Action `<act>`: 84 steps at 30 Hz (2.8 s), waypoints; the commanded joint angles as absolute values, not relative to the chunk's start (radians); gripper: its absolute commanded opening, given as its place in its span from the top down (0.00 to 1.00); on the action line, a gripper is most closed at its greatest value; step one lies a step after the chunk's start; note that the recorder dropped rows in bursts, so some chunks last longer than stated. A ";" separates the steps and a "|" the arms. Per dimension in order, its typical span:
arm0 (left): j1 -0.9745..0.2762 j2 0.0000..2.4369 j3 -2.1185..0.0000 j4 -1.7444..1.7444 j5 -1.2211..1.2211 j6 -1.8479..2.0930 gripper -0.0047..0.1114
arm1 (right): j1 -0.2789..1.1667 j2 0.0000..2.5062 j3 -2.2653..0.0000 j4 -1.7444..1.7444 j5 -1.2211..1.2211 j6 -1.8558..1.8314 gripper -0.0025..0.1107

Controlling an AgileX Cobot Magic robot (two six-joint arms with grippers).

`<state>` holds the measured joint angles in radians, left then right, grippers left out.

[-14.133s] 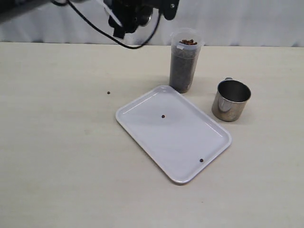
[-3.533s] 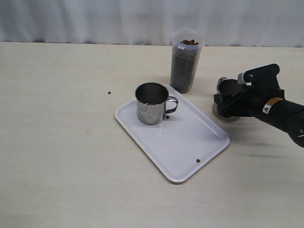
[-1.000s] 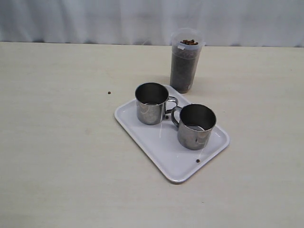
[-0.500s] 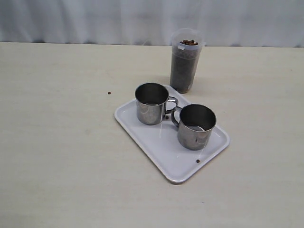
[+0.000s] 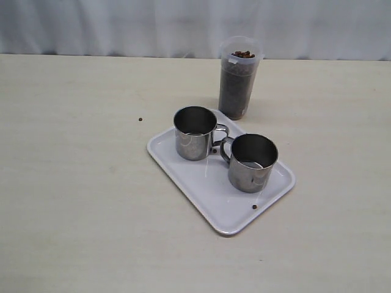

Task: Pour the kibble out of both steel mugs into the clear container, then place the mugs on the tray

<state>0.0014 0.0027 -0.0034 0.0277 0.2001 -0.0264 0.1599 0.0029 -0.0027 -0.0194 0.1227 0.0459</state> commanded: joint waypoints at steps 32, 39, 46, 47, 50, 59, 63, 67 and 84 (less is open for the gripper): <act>0.004 0.000 0.000 0.033 0.196 -0.032 0.96 | 0.142 0.000 0.000 -0.026 0.215 0.067 0.94; 0.004 0.000 0.000 0.033 0.196 -0.032 0.96 | 0.157 0.000 0.000 -0.026 0.212 0.067 0.94; 0.004 0.000 0.000 0.033 0.196 -0.032 0.96 | 0.157 0.000 0.000 -0.026 0.210 0.067 0.94; 0.004 0.000 0.000 0.033 0.196 -0.032 0.96 | 0.157 0.000 0.000 -0.026 0.210 0.067 0.94; 0.004 0.000 0.000 0.033 0.196 -0.032 0.96 | 0.157 0.000 0.000 -0.026 0.210 0.067 0.94; 0.004 0.000 0.000 0.033 0.196 -0.032 0.96 | 0.157 0.000 0.000 -0.026 0.210 0.067 0.94; 0.004 0.000 0.000 0.033 0.196 -0.032 0.96 | 0.157 0.000 0.000 -0.026 0.210 0.067 0.94; 0.004 0.000 0.000 0.033 0.196 -0.032 0.96 | 0.157 0.000 0.000 -0.026 0.210 0.067 0.94; 0.004 0.000 0.000 0.033 0.196 -0.032 0.96 | 0.157 0.000 0.000 -0.026 0.210 0.067 0.94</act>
